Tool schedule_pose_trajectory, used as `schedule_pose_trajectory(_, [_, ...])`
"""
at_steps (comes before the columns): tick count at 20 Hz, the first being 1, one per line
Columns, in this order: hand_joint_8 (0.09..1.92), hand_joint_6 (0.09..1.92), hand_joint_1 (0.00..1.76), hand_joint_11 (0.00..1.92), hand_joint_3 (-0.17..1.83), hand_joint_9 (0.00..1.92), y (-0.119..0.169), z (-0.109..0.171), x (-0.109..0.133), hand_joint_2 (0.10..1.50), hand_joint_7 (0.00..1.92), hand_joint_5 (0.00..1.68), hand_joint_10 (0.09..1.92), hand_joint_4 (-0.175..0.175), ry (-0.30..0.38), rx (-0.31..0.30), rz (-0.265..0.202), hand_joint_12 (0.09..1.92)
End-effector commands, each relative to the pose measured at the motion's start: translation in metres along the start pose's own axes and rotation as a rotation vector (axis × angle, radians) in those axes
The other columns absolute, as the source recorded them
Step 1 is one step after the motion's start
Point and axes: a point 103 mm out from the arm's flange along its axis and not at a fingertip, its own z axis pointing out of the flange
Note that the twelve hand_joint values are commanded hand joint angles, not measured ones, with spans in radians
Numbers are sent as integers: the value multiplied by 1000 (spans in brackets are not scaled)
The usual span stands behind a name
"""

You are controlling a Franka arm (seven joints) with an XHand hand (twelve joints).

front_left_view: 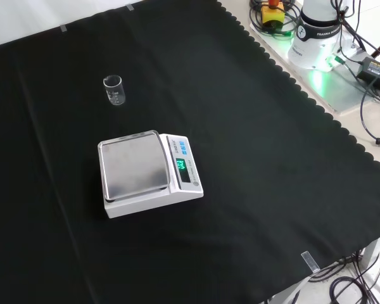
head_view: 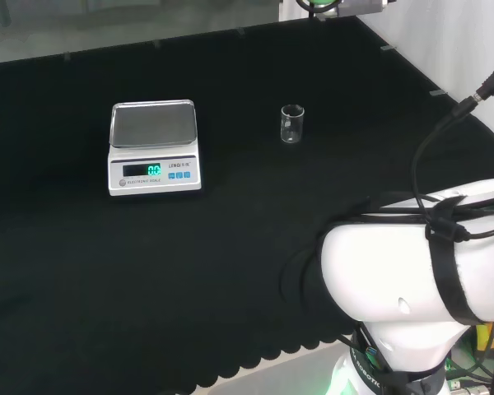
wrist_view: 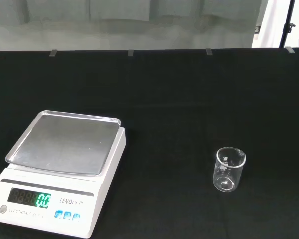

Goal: Pick up the beaker.

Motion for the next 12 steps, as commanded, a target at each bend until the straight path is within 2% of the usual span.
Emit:
schedule_pose_trajectory(1, [294,87,310,13,526,0,9,3,-5,854,0,14,629,-54,-6,-5,3,1396])
schedule_pose_trajectory(5, [264,87,300,0,394,0,40,16,-20,919,0,32,621,-57,-1,11,0,1467])
schedule_pose_trajectory(12, [250,87,299,0,370,0,90,42,-28,931,0,27,629,-60,21,27,-6,1477])
